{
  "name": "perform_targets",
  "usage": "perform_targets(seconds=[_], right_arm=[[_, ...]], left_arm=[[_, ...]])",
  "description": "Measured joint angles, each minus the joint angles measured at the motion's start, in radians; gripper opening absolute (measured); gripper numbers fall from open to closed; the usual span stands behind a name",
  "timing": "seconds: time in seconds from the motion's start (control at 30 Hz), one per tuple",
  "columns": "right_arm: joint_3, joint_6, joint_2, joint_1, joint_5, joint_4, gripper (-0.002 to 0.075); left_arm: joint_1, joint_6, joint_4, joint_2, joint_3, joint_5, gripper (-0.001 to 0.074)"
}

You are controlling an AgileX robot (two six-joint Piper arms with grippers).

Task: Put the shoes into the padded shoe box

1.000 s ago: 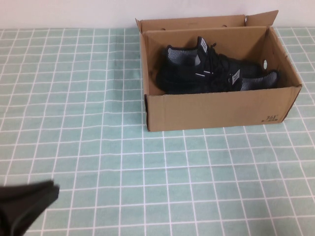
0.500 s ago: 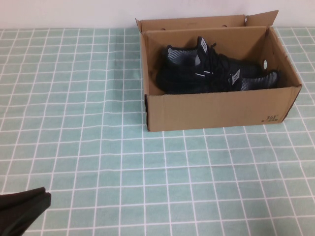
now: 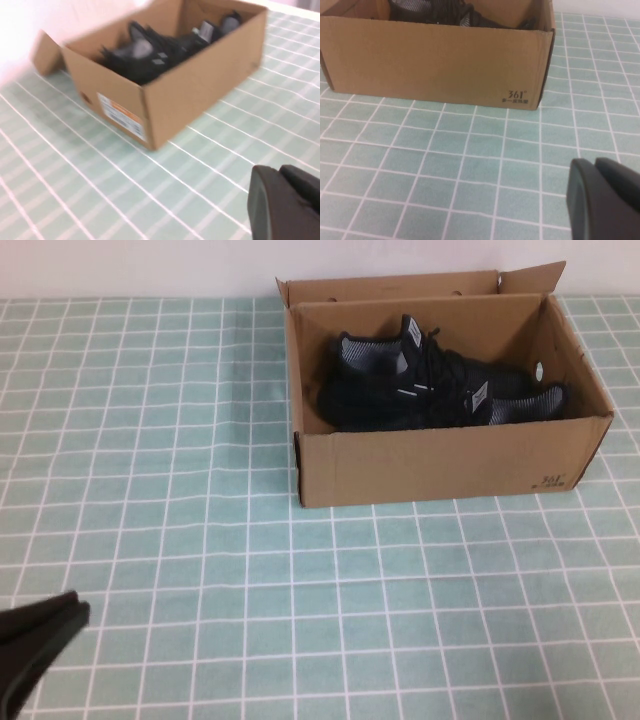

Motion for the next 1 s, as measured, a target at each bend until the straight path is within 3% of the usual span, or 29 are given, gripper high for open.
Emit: perform_targets(seconds=[0.33,0.47,0.8,1.0], right_arm=[[0.0,0.0,0.0,0.0,0.0,0.0,-0.0007],[0.0,0.0,0.0,0.0,0.0,0.0,-0.0007],[0.0,0.0,0.0,0.0,0.0,0.0,-0.0007],[0.0,0.0,0.0,0.0,0.0,0.0,-0.0007]], left_arm=[[0.318,0.0,-0.039,-0.064,0.248,-0.345,-0.0004],[0.404,0.002,-0.047,-0.136,0.345,-0.447,-0.0004],[0.61,0.006,-0.127,-0.339,0.482,-0.455,-0.0004],[0.668,0.028,-0.137,-0.373,0.484,-0.302,-0.0004]])
